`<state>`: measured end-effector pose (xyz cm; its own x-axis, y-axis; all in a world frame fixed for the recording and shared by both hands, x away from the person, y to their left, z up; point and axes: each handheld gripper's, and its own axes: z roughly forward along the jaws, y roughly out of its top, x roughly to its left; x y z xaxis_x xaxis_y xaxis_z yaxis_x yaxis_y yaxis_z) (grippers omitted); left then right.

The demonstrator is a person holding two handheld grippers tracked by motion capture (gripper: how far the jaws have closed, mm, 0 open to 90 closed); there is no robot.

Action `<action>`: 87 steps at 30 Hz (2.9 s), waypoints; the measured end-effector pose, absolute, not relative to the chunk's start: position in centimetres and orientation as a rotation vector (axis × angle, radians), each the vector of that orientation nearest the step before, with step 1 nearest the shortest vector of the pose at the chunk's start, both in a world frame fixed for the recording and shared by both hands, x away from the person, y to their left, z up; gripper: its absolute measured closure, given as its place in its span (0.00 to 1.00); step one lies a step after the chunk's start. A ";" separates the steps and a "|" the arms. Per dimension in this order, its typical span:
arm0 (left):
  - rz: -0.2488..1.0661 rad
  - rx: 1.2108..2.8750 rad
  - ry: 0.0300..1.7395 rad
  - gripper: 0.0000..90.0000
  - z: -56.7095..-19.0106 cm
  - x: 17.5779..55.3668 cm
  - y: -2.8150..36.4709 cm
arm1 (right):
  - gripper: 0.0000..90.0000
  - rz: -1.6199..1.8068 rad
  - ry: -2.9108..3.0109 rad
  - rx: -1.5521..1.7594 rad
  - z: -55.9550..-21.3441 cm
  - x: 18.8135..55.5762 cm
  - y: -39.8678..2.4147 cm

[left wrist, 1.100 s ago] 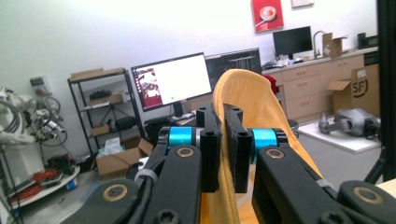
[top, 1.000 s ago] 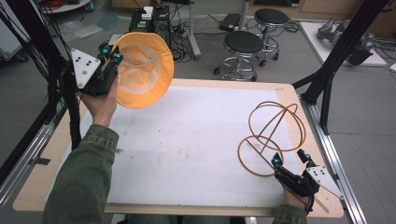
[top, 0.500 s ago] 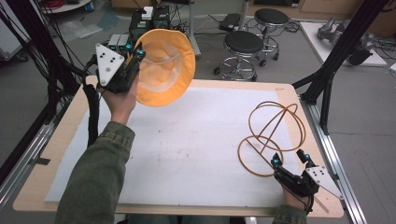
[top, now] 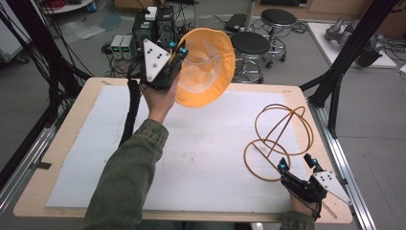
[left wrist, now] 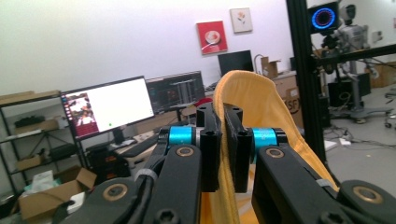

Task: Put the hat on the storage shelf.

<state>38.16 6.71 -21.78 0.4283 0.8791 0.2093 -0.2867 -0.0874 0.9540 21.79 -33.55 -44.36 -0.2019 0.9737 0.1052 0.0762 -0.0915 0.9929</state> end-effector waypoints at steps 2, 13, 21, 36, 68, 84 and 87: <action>1.069 1.312 0.582 0.95 -21.8 38.3 5.9 | 0.11 1.403 1.366 1.227 -44.4 21.7 -33.5; 1.028 1.326 0.503 0.95 -21.7 38.0 1.8 | 0.11 1.402 1.358 1.232 -44.4 21.5 -33.8; 0.980 1.318 0.435 0.96 -21.7 37.2 -0.9 | 0.11 1.405 1.360 1.228 -44.4 21.6 -33.7; 0.936 1.317 0.330 0.96 -21.6 35.2 -5.7 | 0.11 1.428 1.359 1.236 -44.4 21.7 -33.8; 0.688 1.483 -0.212 0.95 -25.3 26.5 -14.5 | 0.11 1.422 1.355 1.239 -44.4 21.7 -33.9; 0.646 1.635 -0.324 0.95 -29.7 25.6 -15.4 | 0.11 1.427 1.341 1.249 -44.5 21.6 -34.1; 0.658 1.665 -0.336 0.95 -30.4 25.5 -15.3 | 0.11 1.430 1.334 1.250 -44.5 21.6 -34.1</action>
<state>25.47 -15.33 -30.44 0.7945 0.1396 0.5909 -0.5605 -0.2058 0.8022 21.61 -34.10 -44.48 -0.1942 0.9712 0.1381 0.0702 -0.1266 0.9895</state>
